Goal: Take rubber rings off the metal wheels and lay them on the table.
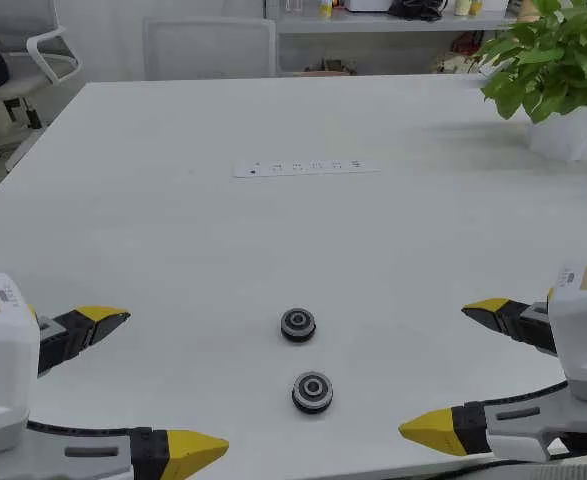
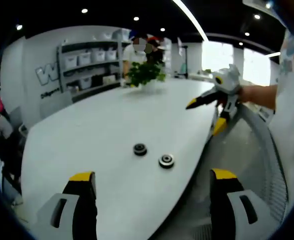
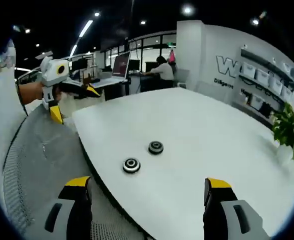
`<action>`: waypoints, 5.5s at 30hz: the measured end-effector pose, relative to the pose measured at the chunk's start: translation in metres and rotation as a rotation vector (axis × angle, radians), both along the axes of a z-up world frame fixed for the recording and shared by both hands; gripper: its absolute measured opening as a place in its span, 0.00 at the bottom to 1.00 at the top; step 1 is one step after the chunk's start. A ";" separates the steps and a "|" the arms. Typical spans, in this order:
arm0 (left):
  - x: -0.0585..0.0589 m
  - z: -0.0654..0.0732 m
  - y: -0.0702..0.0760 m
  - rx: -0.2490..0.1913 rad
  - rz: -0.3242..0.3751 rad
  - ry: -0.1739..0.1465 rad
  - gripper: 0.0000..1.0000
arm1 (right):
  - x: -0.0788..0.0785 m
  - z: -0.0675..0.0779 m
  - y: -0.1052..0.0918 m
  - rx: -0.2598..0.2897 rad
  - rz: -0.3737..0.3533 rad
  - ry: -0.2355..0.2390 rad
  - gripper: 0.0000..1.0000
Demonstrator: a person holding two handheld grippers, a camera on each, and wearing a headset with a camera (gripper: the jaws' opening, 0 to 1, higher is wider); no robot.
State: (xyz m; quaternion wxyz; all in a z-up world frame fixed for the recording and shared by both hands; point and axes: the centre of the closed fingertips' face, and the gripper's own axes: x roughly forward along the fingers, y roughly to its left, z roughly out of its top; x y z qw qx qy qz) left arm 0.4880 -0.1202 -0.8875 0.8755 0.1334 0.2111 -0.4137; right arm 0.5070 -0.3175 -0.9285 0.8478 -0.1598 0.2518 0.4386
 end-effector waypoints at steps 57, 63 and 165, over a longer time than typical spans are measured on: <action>0.008 0.004 0.020 0.013 0.031 -0.028 0.93 | 0.004 0.007 0.010 0.036 0.068 -0.022 0.91; 0.008 0.004 0.021 0.011 0.029 -0.027 0.93 | 0.006 0.007 0.010 0.051 0.063 -0.019 0.91; 0.035 -0.107 -0.110 0.125 -0.410 0.213 0.28 | 0.012 -0.086 0.081 0.056 0.435 0.160 0.34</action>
